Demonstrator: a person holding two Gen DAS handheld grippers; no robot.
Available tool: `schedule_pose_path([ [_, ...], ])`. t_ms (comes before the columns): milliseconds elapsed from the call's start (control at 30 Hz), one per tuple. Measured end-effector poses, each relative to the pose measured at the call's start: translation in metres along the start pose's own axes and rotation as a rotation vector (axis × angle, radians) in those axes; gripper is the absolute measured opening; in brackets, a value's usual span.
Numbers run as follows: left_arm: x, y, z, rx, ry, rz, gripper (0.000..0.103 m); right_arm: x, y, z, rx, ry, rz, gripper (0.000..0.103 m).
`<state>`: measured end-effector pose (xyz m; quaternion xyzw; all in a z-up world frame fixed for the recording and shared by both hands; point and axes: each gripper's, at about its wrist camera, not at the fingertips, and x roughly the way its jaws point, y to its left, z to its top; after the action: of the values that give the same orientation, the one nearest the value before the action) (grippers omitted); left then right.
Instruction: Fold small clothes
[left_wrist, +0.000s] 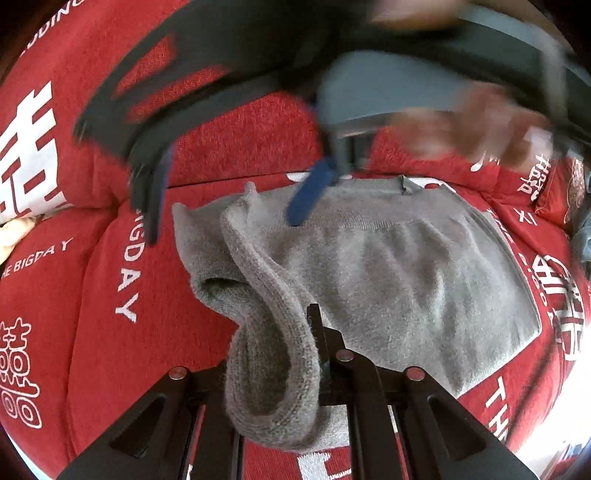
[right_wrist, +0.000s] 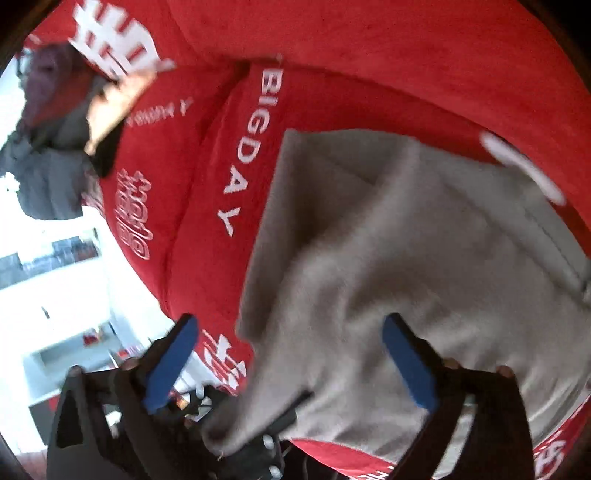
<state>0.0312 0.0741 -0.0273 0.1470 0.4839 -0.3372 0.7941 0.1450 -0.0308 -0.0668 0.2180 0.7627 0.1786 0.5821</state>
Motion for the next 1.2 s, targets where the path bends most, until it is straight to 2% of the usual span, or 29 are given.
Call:
schedule_pose_path([
  [167,-0.004,0.000,-0.004,0.002,-0.010,-0.010,0.012,0.030,0.031,0.034,-0.089,0.077,-0.177,0.103],
  [367,-0.007,0.006,-0.003,-0.033,-0.004,-0.029,0.012,0.061,0.030,0.049,-0.086,0.152,-0.329,0.101],
  [433,-0.010,0.007,-0.001,-0.039,-0.006,-0.035,0.012,0.060,0.018,0.044,-0.060,0.144,-0.338,0.075],
  [467,-0.011,0.007,0.000,-0.040,-0.007,-0.038,0.012,0.057,0.013,0.041,-0.054,0.125,-0.347,0.039],
  [500,-0.014,0.006,0.000,-0.039,-0.013,-0.045,0.012,0.050,0.007,0.037,-0.045,0.098,-0.344,0.022],
  [633,-0.031,-0.010,0.010,-0.012,-0.037,-0.075,0.012,0.007,-0.018,0.014,0.021,-0.056,-0.129,0.018],
  [700,-0.043,-0.023,0.016,0.014,-0.051,-0.095,0.012,-0.017,-0.029,-0.007,0.026,-0.136,-0.009,0.018],
  [833,-0.063,-0.056,0.026,0.085,-0.083,-0.120,0.012,-0.064,-0.051,-0.053,0.047,-0.284,0.171,0.018],
  [967,-0.075,-0.097,0.039,0.161,-0.110,-0.160,0.012,-0.105,-0.073,-0.096,0.077,-0.422,0.290,0.018],
  [1100,-0.081,-0.150,0.045,0.270,-0.139,-0.195,0.012,-0.145,-0.117,-0.149,0.110,-0.554,0.393,0.018],
  [1200,-0.074,-0.189,0.047,0.333,-0.125,-0.232,0.012,-0.165,-0.152,-0.190,0.140,-0.638,0.436,0.018],
])
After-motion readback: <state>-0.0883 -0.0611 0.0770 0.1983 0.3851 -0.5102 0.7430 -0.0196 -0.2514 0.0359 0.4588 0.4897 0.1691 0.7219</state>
